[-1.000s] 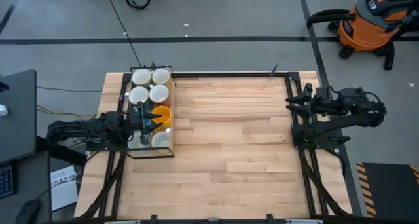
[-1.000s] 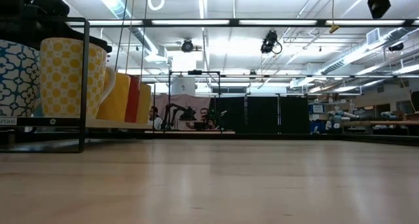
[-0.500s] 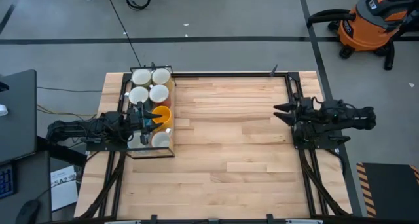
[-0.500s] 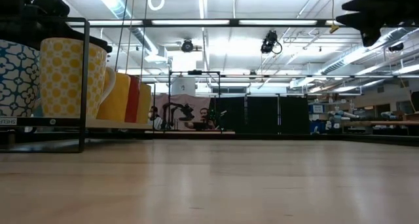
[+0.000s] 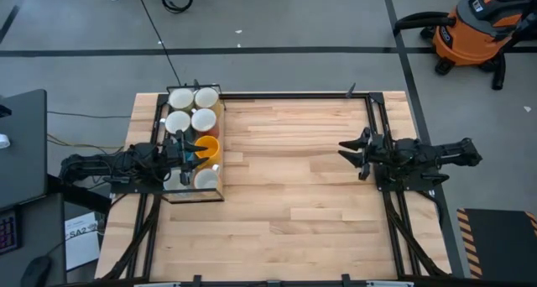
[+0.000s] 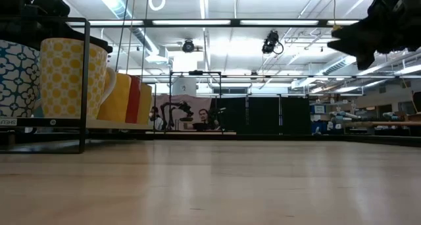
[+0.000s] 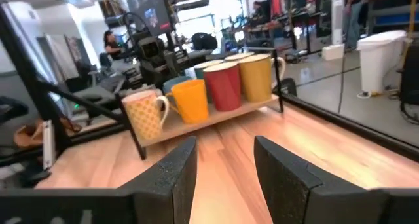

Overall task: Place coffee mugs
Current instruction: Return to Home Position

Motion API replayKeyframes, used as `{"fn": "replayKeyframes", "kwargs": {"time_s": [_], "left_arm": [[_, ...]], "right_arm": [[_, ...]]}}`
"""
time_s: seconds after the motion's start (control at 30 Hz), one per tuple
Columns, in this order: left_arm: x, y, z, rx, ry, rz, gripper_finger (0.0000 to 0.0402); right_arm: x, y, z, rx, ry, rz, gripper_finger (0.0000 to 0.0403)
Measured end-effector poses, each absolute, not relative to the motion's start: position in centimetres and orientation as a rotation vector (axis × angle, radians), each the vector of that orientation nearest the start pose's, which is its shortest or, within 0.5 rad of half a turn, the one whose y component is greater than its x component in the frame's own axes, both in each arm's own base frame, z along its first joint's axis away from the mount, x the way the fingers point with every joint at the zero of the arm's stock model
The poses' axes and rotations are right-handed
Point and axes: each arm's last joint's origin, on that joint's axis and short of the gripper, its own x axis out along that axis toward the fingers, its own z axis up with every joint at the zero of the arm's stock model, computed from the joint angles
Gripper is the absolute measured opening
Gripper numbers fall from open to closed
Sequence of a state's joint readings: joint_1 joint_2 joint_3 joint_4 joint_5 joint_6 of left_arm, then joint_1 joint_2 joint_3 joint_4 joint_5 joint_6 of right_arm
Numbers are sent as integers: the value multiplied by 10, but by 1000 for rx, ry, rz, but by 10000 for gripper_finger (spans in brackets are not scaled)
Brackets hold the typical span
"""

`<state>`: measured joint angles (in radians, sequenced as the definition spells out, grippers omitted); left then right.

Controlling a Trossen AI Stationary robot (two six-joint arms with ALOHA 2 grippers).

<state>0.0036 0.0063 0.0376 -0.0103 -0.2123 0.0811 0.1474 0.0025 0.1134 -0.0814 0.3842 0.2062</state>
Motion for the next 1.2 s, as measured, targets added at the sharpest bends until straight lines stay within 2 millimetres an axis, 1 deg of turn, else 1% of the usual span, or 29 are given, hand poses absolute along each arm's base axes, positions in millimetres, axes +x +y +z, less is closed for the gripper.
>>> {"fn": "replayKeyframes", "kwargs": {"time_s": [0.2, 0.3, 0.7, 1.2], "left_arm": [[95, 6, 175, 78, -12, 217, 162], [95, 6, 175, 77, -12, 217, 162], [95, 6, 175, 53, -14, 216, 162], [95, 6, 175, 63, -10, 216, 162]], "right_arm": [[94, 2, 173, 191, -49, -276, 158], [96, 2, 173, 163, -95, -265, 158], [96, 3, 172, -34, -66, -258, 158], [97, 2, 171, -48, -47, -267, 158]]}}
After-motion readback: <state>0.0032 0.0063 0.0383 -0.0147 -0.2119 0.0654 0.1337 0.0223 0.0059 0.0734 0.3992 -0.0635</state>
